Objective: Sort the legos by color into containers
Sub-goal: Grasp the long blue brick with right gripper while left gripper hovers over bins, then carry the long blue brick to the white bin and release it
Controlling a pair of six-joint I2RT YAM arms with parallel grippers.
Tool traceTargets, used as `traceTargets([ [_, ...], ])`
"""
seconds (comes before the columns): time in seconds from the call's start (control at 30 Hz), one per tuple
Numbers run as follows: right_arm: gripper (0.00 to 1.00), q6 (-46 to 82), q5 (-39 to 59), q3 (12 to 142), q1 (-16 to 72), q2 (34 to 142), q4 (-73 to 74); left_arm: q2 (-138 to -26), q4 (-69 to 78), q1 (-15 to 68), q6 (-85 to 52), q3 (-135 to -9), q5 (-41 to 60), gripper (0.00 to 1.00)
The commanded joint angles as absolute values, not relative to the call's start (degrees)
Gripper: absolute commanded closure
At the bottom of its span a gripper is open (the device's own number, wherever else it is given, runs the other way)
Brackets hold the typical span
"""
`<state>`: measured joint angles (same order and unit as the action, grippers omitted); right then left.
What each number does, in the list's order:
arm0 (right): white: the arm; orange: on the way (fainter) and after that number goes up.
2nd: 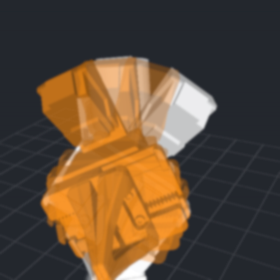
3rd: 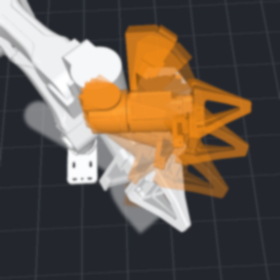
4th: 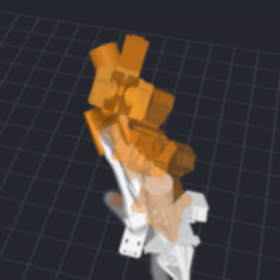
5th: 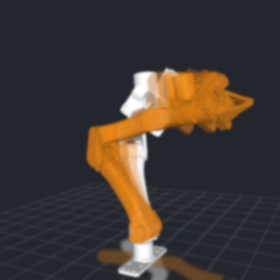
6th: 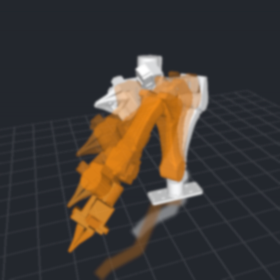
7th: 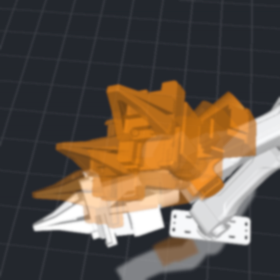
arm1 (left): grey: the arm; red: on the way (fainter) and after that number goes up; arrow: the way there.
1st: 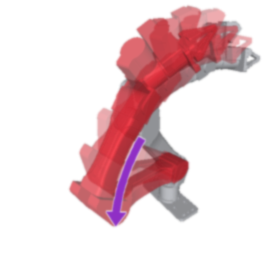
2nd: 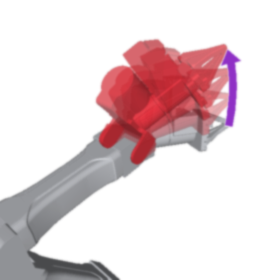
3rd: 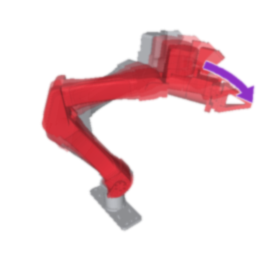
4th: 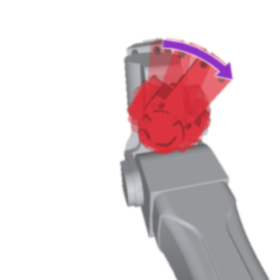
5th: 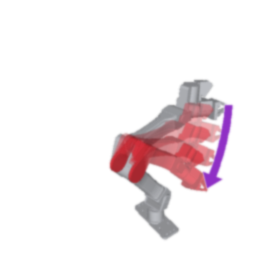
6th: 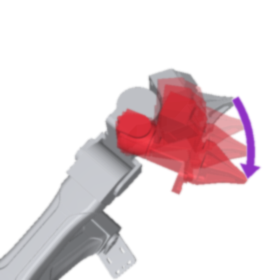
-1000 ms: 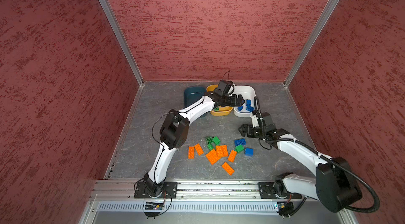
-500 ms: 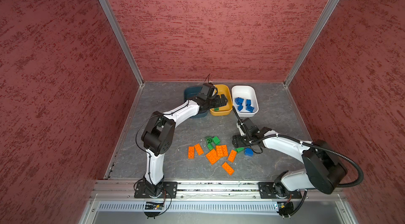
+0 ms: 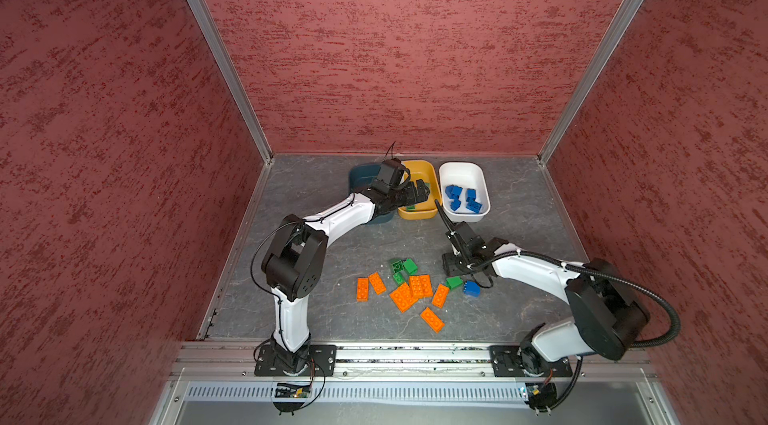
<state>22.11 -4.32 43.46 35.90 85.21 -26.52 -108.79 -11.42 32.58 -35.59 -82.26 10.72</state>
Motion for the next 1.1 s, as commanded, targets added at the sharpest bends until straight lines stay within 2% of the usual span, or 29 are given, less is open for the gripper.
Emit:
traceTargets([
  [0.0, 0.41, 22.5, -6.5, 43.3, 36.4, 86.8, -28.1, -106.6, -9.8, 32.6, -35.7, -81.0, 9.1, 0.01],
  [0.17, 0.48, 22.1, -8.1, 43.7, 36.4, 86.0, -27.5, -105.4, -10.0, 32.6, -35.5, -79.8, 7.9, 0.01],
  [0.5, 0.55, 20.6, -9.5, 45.2, 33.2, 79.3, -24.5, -102.9, -9.6, 32.6, -35.5, -77.4, 4.9, 0.01],
  [0.83, 0.60, 21.3, -7.5, 46.0, 22.8, 73.9, -12.6, -98.7, -9.8, 32.2, -35.7, -72.5, 1.0, 0.01],
  [1.07, 0.60, 21.4, -4.2, 49.5, 15.5, 79.2, -1.9, -95.2, -12.0, 31.9, -35.6, -69.4, -2.5, 0.01],
])
